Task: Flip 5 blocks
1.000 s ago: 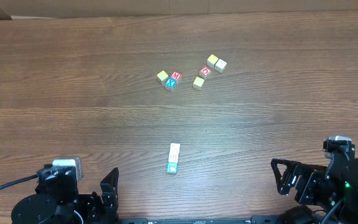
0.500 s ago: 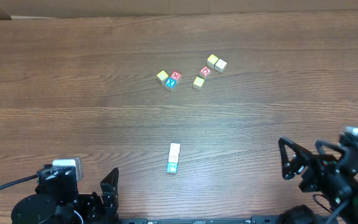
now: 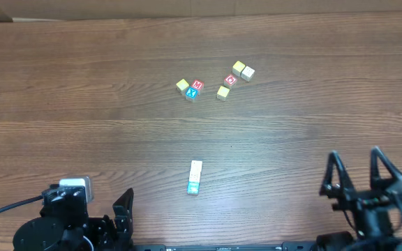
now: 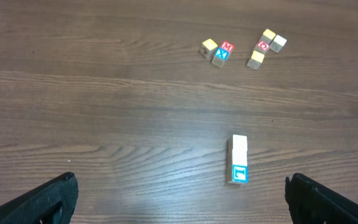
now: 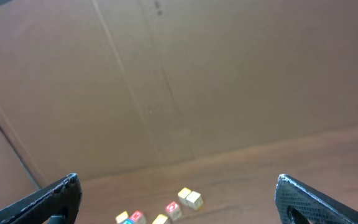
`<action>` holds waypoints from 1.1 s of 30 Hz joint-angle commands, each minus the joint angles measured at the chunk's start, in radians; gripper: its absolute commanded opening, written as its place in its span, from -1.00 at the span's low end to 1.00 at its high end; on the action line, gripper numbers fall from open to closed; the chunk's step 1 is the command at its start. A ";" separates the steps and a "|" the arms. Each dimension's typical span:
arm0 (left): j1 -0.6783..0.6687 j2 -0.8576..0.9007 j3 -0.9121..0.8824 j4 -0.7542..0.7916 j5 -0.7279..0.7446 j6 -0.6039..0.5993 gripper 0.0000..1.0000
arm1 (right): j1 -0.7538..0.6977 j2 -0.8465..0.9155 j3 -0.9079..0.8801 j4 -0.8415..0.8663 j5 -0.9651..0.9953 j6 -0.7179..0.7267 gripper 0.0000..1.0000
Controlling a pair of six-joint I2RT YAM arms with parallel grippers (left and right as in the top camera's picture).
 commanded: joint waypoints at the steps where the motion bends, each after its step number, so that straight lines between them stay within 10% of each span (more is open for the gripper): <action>1: -0.004 -0.007 0.002 0.003 0.014 -0.010 1.00 | -0.015 -0.010 -0.123 0.100 -0.075 -0.057 1.00; 12: -0.004 -0.007 0.002 0.003 0.014 -0.010 1.00 | -0.015 -0.010 -0.491 0.524 -0.077 -0.056 1.00; 33: -0.004 -0.007 0.002 0.003 0.014 -0.010 1.00 | -0.015 -0.010 -0.554 0.410 -0.048 -0.160 1.00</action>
